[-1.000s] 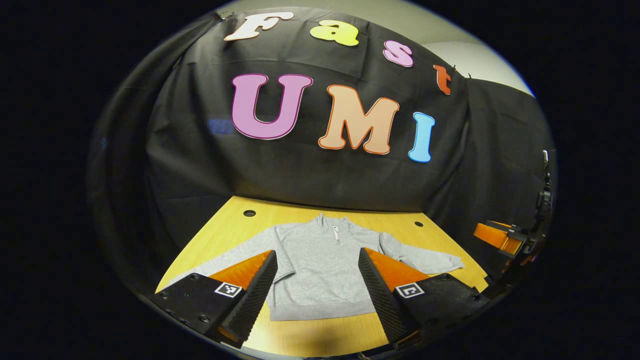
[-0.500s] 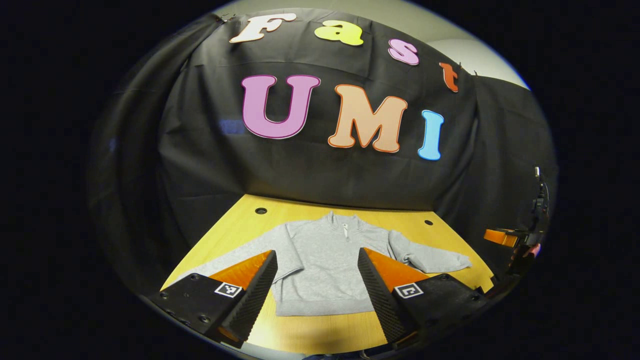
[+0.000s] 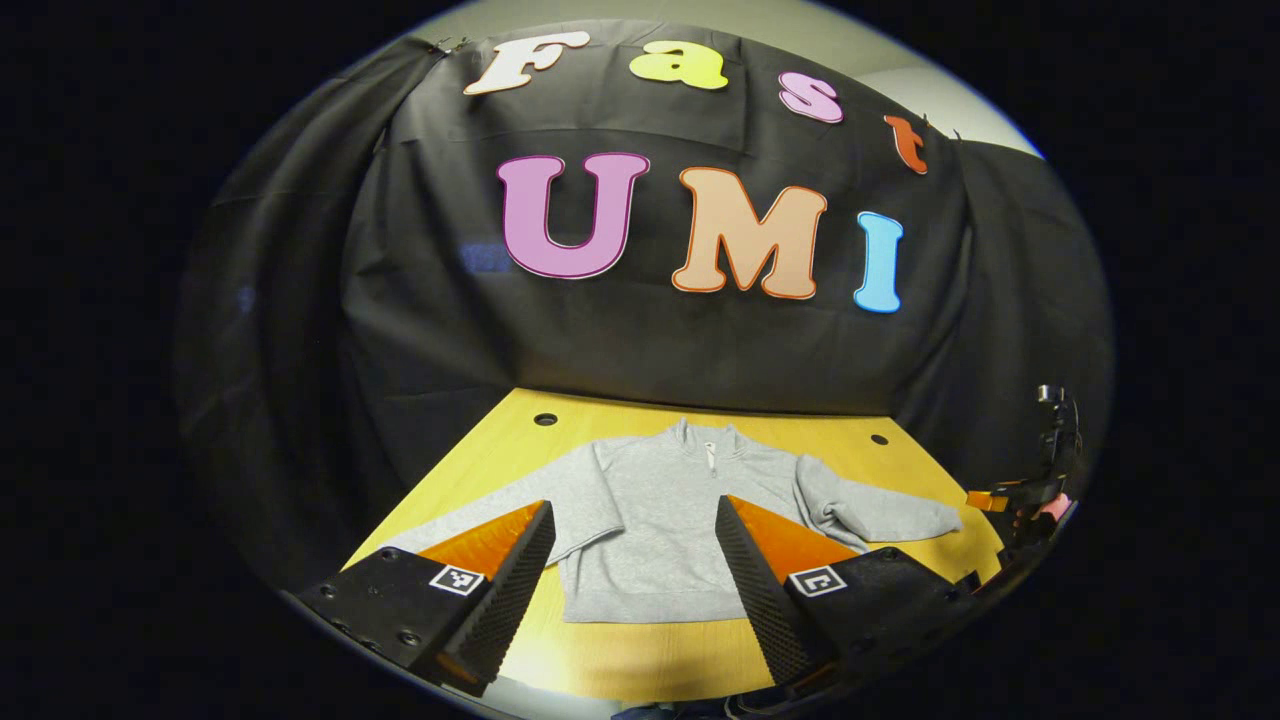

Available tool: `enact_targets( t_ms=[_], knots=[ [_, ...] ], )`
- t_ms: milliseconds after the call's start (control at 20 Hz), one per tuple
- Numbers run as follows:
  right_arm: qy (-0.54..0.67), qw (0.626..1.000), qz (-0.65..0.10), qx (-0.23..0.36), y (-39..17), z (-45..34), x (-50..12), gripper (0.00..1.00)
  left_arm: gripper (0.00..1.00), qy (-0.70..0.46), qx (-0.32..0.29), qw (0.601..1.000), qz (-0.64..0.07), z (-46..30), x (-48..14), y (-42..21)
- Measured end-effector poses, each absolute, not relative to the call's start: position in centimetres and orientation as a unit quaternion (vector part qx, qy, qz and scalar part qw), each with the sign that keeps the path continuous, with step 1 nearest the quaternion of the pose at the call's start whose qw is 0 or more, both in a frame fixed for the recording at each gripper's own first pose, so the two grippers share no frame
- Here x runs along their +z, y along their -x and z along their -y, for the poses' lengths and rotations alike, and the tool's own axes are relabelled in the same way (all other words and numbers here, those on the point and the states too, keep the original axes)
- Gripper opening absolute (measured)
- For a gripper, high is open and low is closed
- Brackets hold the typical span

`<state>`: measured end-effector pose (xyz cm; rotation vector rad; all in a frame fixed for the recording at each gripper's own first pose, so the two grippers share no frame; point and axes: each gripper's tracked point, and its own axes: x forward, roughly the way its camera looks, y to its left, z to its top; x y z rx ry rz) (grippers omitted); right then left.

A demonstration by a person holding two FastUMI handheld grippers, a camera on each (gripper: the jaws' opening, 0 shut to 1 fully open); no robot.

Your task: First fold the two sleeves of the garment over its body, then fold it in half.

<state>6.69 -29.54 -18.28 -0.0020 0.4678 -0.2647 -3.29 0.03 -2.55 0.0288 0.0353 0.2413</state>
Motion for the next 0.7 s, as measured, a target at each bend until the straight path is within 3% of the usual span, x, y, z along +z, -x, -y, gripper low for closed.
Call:
enact_targets(
  t_ms=[100,200,250,600,700],
  knots=[
    [-0.022,0.957,-0.257,-0.136,-7.6,30.9,-20.9,0.94,0.94,-0.019,0.125,0.992,-0.015,0.4,-2.4,3.2],
    [-0.03,0.949,-0.277,-0.146,-8.4,32.3,-23.0,0.98,0.94,-0.017,0.125,0.992,-0.019,0.5,-2.9,3.1],
    [-0.026,0.945,-0.288,-0.151,-8.5,33.1,-24.0,0.94,0.94,-0.014,0.124,0.992,-0.019,0.8,-3.0,2.9],
    [-0.024,0.931,-0.34,-0.133,-8.5,33.3,-27.8,0.97,0.94,0.003,0.129,0.991,-0.025,2.5,-4.0,2.2],
    [-0.031,0.928,-0.348,-0.127,-8.6,33.2,-28.6,0.87,0.94,0.005,0.13,0.991,-0.025,2.7,-4.1,2.1]
  ],
)
